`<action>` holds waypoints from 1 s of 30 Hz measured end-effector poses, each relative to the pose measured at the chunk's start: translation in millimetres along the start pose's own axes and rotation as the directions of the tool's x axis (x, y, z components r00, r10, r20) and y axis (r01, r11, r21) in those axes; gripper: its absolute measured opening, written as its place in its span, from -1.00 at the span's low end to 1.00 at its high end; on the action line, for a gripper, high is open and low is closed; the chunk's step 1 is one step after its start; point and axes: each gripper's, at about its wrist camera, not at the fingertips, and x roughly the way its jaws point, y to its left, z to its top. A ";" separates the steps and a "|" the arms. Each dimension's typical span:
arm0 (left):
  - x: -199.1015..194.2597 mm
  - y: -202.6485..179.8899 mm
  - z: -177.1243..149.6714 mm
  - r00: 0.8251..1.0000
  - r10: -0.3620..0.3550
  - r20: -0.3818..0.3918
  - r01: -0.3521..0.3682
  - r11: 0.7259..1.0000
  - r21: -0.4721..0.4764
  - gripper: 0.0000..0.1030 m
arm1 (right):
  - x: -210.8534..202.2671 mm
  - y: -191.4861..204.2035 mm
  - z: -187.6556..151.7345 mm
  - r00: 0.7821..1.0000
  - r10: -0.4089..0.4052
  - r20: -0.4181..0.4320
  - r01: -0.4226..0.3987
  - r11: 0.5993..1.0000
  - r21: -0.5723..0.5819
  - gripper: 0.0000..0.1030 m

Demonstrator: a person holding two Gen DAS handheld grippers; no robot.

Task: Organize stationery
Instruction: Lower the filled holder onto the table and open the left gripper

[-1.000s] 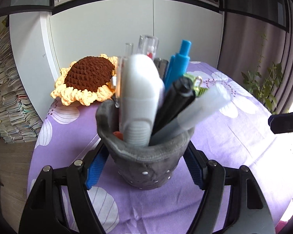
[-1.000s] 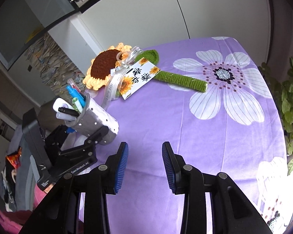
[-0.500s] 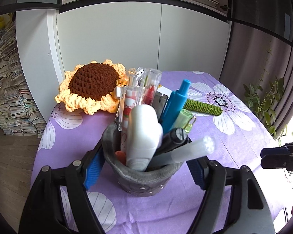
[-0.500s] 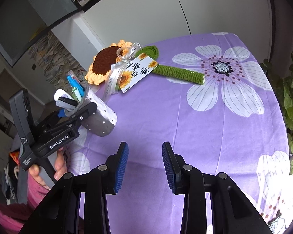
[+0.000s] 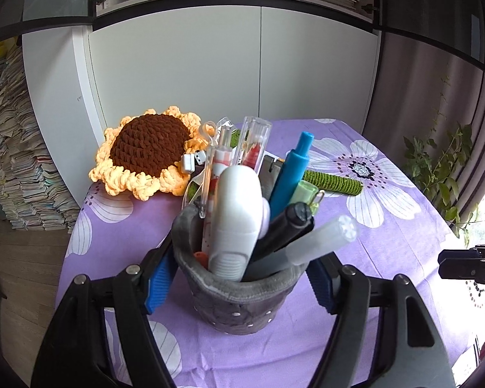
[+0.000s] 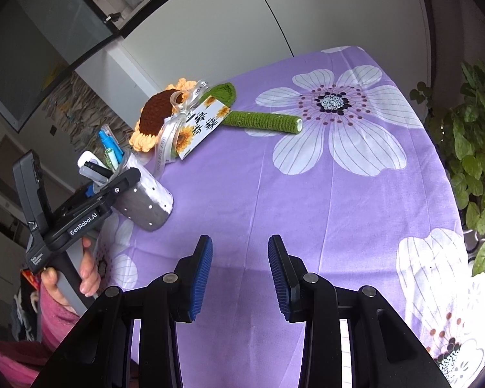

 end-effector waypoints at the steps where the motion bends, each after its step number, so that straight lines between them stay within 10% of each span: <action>1: -0.2 -2.3 1.9 1.000 -0.002 0.002 0.002 1.000 0.005 0.36 | -1.3 -2.0 -0.5 1.000 0.002 0.003 -0.002 1.000 0.005 -0.29; 30: 33.4 -83.9 33.5 0.993 -0.111 -0.049 0.117 0.985 0.128 0.36 | -26.1 -18.7 -2.7 0.991 -0.090 0.094 0.095 0.994 -0.055 -0.29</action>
